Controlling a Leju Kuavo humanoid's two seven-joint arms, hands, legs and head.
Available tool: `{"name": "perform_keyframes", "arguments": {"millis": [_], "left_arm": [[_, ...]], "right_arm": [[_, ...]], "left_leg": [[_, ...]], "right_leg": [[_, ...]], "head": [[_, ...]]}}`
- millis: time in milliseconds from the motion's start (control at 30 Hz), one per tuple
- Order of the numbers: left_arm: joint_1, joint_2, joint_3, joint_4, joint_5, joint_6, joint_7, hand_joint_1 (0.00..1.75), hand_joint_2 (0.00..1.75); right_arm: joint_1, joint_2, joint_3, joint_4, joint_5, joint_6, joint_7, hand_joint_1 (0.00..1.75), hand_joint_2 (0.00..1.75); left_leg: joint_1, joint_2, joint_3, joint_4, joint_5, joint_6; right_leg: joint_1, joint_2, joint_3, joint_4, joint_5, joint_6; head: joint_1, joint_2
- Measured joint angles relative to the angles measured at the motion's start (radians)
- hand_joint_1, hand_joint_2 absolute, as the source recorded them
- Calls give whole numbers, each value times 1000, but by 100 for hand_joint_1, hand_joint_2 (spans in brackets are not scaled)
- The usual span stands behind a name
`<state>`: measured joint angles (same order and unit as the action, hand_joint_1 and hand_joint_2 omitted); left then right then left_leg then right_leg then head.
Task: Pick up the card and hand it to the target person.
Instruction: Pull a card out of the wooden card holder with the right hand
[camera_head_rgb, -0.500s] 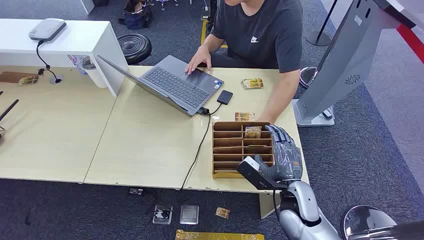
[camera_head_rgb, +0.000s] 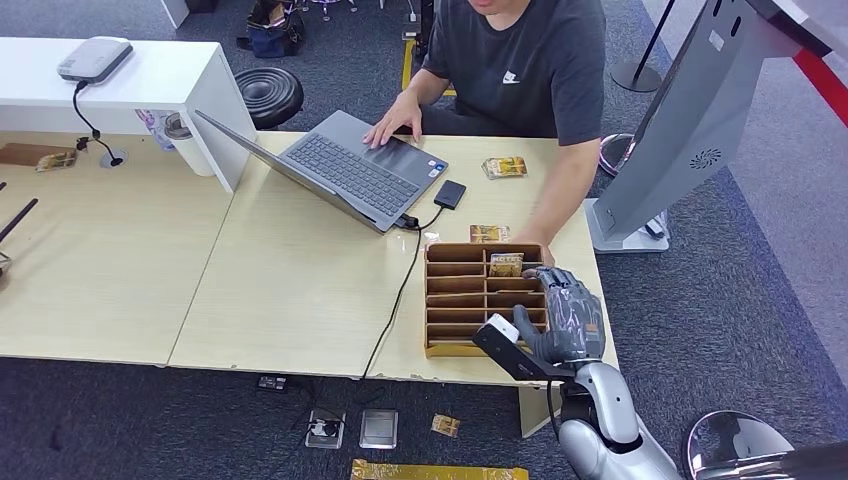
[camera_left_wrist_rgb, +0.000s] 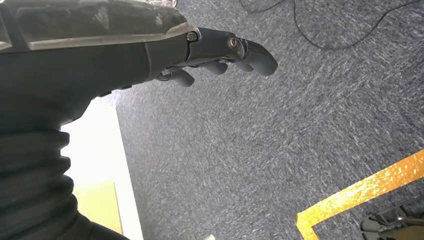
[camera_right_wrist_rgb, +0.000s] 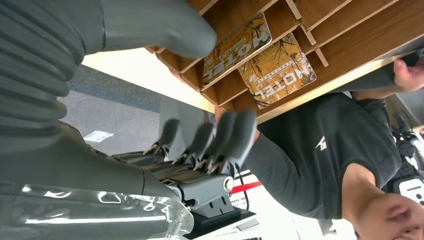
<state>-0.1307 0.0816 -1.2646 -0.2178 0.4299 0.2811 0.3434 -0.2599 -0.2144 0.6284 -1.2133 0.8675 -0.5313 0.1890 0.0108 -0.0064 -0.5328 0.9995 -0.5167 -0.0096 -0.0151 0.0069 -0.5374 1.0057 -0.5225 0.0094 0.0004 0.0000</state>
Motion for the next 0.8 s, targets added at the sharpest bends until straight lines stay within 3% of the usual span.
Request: {"name": "perform_keyframes", "arguments": {"millis": [67,133,800], "left_arm": [[0,0,0,0,0,0,-1,0,175],[0,0,0,0,0,0,-2,0,175],[0,0,0,0,0,0,-2,0,175]], "right_arm": [[0,0,0,2,0,0,0,75,175],[0,0,0,4,0,0,-1,62,175],[-18,4,0,26,5,2,-13,58,175]], "left_leg": [[0,0,0,0,0,0],[0,0,0,0,0,0],[0,0,0,0,0,0]], "right_leg": [[0,0,0,0,0,0],[0,0,0,0,0,0],[0,0,0,0,0,0]], "head": [[0,0],[0,0],[0,0]]}}
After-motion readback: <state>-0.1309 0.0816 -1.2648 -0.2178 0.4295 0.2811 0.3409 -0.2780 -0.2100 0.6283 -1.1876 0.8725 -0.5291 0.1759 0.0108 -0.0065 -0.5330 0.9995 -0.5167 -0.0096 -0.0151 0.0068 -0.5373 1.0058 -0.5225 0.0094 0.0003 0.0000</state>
